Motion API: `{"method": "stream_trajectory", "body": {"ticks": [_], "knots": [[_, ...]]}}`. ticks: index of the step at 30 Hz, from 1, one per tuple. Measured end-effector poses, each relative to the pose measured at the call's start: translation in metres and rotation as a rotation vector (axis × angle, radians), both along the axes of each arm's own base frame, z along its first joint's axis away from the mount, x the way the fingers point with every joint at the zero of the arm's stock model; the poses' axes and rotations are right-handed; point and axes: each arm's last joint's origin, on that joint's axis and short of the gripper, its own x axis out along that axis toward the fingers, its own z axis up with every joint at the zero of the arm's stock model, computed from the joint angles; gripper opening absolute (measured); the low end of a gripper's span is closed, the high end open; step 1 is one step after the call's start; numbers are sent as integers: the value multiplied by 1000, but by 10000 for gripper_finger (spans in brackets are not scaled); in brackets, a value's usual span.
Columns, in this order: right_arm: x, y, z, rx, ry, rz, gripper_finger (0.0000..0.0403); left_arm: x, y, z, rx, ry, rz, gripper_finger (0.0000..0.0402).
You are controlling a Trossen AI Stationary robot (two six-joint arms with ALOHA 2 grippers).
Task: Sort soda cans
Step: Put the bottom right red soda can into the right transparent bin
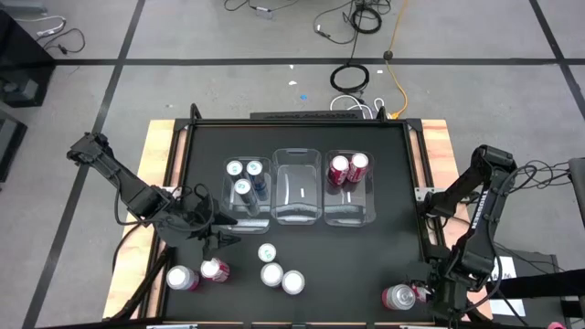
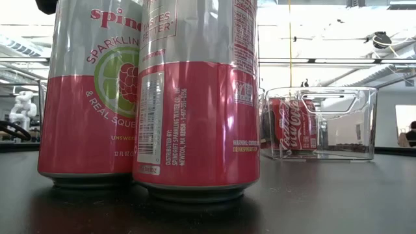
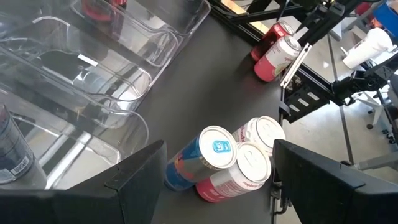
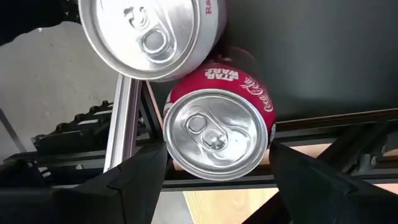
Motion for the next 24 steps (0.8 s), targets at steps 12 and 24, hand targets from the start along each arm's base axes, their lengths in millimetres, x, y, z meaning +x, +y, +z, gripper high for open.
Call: {"method": "stream_trajectory", "body": {"ticks": [12, 24], "knots": [[2, 3, 1, 37, -20, -3, 277, 0, 0, 0, 2, -1, 3, 304], [2, 3, 1, 35, -19, -4, 293, 0, 0, 0, 2, -1, 2, 304]]}}
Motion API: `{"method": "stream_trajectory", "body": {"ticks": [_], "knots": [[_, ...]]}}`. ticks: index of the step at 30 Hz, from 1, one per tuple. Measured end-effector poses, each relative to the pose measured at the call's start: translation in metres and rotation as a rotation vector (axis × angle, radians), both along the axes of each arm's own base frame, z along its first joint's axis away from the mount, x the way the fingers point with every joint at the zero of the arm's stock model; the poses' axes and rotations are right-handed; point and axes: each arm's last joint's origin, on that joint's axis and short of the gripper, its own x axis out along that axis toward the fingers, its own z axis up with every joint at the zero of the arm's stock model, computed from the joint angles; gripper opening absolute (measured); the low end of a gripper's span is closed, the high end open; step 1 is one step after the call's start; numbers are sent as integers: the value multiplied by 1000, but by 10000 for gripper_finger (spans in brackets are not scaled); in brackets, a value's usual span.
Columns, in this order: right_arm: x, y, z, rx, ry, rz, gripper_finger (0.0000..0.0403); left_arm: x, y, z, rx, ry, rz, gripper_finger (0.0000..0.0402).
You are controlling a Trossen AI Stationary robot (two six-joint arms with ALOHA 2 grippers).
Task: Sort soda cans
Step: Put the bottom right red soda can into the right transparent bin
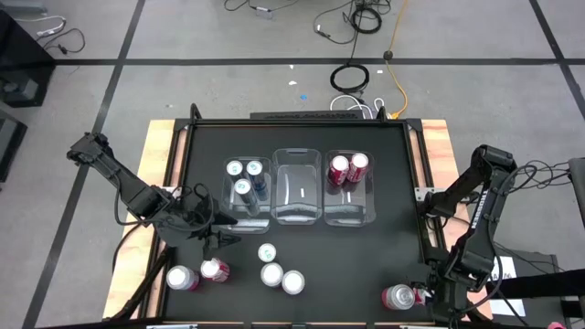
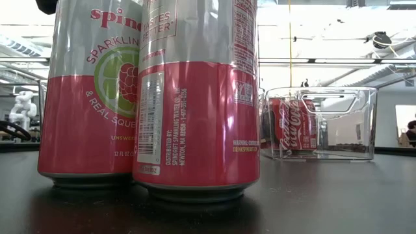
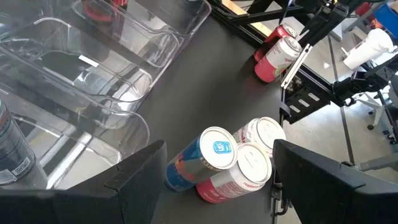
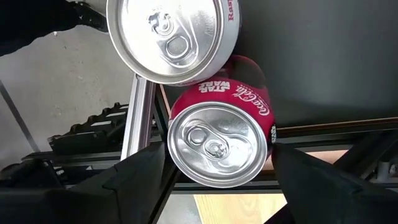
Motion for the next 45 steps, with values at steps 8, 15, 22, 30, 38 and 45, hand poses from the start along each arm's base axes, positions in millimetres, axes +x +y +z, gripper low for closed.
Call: {"method": "stream_trajectory", "body": {"ticks": [8, 15, 22, 30, 38, 45], "knots": [[0, 0, 0, -2, -2, 8, 358, 0, 0, 0, 0, 0, 0, 304], [0, 0, 0, -2, 6, -26, 370, 0, 0, 0, 1, 0, -1, 304], [3, 0, 0, -18, -70, -41, 369, 0, 0, 0, 2, 0, 0, 304], [4, 3, -5, -41, -67, -36, 369, 0, 0, 0, 2, 0, 0, 304], [8, 12, -17, -68, -56, -1, 368, 0, 0, 0, 10, 1, -3, 304], [8, 19, -29, -88, 22, 72, 368, 0, 0, -1, 14, 6, -3, 304]]}}
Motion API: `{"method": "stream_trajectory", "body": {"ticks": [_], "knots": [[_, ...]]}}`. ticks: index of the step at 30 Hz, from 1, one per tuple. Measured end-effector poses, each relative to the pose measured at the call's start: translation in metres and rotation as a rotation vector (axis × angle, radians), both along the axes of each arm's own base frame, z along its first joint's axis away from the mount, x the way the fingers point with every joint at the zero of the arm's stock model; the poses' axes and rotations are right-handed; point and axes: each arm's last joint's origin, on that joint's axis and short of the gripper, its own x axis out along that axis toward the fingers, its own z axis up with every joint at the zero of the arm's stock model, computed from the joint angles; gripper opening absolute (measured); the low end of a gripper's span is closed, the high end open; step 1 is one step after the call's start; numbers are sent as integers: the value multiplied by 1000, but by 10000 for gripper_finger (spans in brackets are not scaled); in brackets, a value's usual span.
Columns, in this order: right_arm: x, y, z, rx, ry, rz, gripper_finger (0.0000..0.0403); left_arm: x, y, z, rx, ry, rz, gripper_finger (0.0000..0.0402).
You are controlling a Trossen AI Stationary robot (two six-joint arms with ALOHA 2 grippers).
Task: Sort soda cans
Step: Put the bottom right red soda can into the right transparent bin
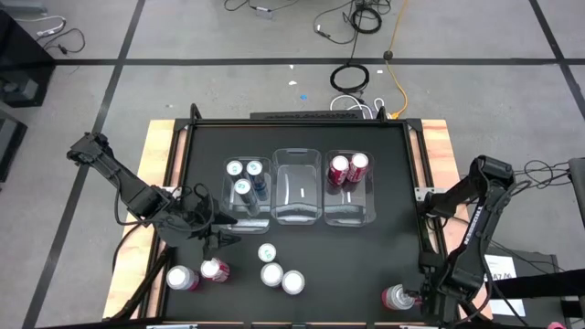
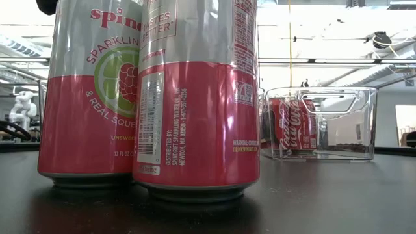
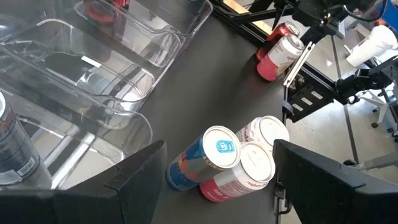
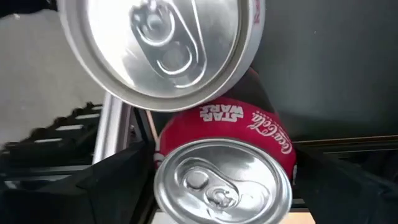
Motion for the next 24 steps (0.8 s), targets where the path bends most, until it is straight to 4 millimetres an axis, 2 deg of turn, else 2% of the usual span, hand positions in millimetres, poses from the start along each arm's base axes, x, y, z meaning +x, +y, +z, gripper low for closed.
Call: {"method": "stream_trajectory", "body": {"ticks": [7, 14, 24], "knots": [[1, 2, -7, -37, 3, -18, 358, 0, 0, 0, 1, 1, 0, 304], [1, 2, -6, -32, 9, -21, 286, 0, 0, 0, -2, 0, 1, 304], [0, 0, -6, -58, 29, -74, 286, 0, 0, 0, 30, -2, -18, 304]]}}
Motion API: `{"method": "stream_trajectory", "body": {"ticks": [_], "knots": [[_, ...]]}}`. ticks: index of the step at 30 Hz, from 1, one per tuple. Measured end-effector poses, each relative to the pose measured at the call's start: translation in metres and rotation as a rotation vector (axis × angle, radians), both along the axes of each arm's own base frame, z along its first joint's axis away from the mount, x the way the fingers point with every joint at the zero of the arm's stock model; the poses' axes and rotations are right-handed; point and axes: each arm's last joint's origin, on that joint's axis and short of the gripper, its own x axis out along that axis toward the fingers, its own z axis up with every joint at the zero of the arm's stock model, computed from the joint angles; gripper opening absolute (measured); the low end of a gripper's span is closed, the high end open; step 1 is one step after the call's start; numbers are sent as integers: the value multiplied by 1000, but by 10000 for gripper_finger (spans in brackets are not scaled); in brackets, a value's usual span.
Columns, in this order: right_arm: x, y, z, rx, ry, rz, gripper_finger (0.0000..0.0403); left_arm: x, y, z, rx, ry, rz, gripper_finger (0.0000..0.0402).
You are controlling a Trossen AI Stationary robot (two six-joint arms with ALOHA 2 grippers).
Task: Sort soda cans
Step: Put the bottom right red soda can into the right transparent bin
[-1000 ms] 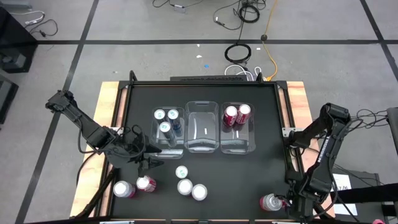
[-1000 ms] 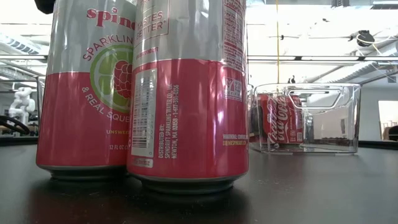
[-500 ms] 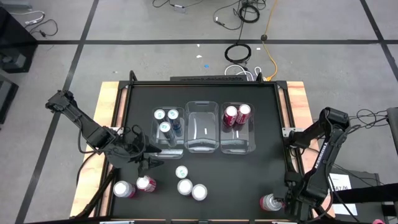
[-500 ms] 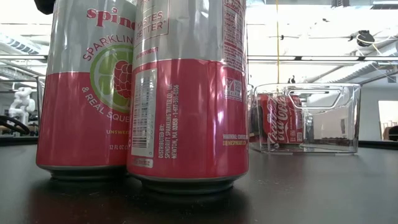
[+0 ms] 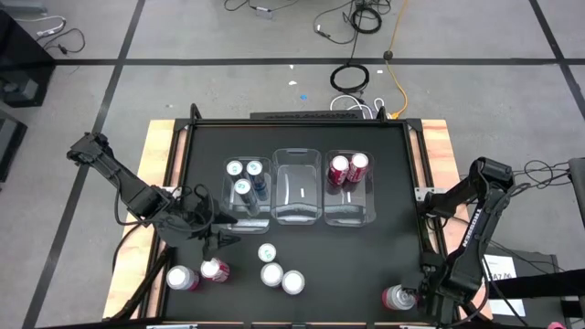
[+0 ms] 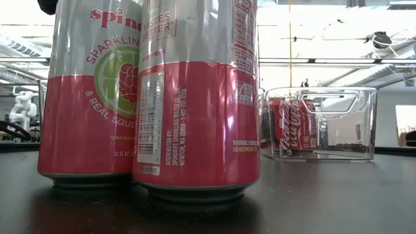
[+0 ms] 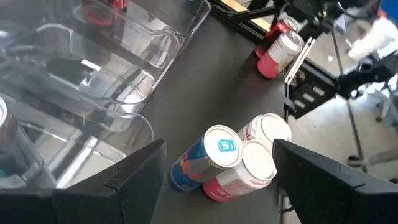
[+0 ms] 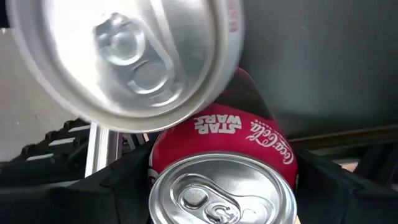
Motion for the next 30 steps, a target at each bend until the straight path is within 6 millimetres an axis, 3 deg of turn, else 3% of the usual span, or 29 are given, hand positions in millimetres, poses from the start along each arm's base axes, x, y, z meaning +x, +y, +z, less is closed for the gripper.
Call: {"method": "stream_trajectory", "body": {"ticks": [10, 22, 30], "knots": [[-4, -9, 13, -35, 26, -28, 287, 0, 1, -1, 124, -4, -42, 304], [-8, -42, 77, -150, -27, -138, 287, 0, 12, -7, 194, 60, 27, 304], [13, -80, 117, -102, -121, -283, 287, 1, 22, -10, 255, 108, 45, 304]]}}
